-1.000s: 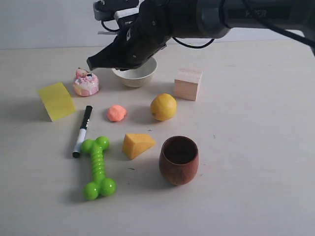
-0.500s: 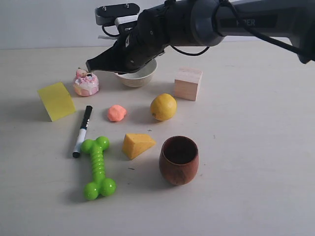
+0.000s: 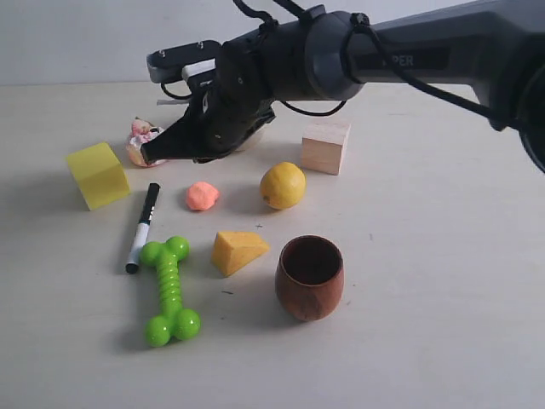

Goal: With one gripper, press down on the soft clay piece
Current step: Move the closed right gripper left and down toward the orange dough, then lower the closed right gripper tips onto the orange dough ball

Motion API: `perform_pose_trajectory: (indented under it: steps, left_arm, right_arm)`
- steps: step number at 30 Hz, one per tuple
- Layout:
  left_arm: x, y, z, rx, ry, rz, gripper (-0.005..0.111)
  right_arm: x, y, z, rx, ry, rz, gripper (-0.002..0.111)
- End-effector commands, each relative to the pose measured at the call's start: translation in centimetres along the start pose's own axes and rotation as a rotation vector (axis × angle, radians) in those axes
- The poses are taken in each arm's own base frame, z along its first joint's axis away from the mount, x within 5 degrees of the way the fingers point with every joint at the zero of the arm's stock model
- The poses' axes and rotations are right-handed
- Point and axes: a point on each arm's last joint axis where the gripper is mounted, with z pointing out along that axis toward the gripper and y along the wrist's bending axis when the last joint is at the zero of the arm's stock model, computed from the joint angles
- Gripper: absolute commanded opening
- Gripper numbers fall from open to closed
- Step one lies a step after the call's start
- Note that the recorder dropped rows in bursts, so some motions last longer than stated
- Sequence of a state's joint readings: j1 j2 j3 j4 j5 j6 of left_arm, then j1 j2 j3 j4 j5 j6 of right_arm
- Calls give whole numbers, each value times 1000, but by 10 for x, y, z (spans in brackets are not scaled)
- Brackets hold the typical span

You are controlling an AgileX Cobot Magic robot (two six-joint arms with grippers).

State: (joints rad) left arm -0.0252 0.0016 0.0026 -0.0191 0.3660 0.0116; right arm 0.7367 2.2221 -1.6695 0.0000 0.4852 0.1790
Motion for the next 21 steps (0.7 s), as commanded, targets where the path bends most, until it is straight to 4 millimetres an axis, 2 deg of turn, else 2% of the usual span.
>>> perform_pose_trajectory:
  steps: [1, 21]
  left_arm:
    - [-2, 0, 0, 6, -15, -1, 0]
    - [-2, 0, 0, 6, -15, -1, 0]
  right_arm:
    - [12, -1, 14, 17, 70, -8, 0]
    - [15, 1, 24, 1, 52, -27, 0]
